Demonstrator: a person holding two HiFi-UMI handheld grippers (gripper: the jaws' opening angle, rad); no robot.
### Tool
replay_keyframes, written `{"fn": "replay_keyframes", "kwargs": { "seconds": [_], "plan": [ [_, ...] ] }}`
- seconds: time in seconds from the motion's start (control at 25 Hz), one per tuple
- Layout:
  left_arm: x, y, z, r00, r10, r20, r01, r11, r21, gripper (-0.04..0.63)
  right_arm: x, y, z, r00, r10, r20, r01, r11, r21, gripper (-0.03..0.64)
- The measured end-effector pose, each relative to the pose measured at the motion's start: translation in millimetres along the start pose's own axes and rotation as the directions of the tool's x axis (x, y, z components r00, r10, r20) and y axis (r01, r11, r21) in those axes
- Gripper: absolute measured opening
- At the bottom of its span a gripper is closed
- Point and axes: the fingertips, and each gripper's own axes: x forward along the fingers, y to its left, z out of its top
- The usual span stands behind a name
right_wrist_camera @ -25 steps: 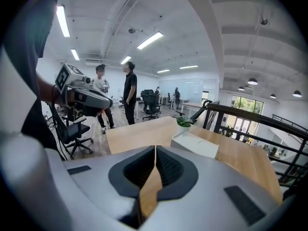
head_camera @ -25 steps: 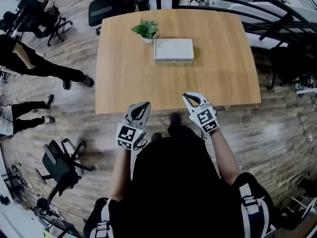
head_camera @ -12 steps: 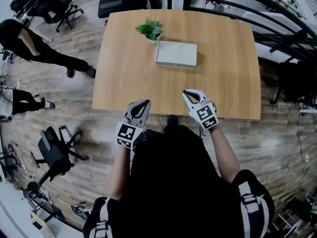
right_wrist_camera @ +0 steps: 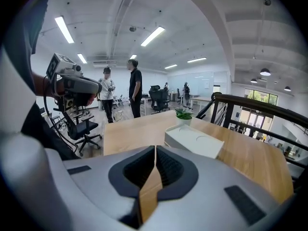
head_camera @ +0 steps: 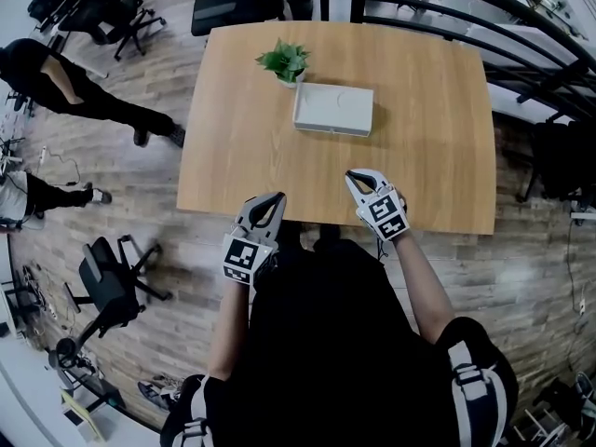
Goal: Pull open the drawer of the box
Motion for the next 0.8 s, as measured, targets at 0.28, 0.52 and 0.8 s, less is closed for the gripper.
{"fn": "replay_keyframes", "kwargs": {
  "seconds": [0.28,0.52,0.8],
  "plan": [
    [13.3,6.8,-2.5,1.000,-0.025,-0.013,0.025,1.000,0.000,0.023,25.1,-9.0,-22.0,0.998,0.005,-0.069,-0.003,1.000,0.020,0.026],
    [27.7,23.6,4.5,0.999,-0.045,-0.007,0.045,0.999,-0.007,0.023,45.4,-15.2,-25.7,0.995,-0.005,-0.104,0.010,0.999,0.045,0.028],
    [46.2,37.9,4.6,0.996,-0.089,-0.027,0.090,0.996,0.012,0.023,70.6,-32.9,-31.9,0.991,-0.029,-0.132,0.040,0.996,0.078,0.028]
  ]
}}
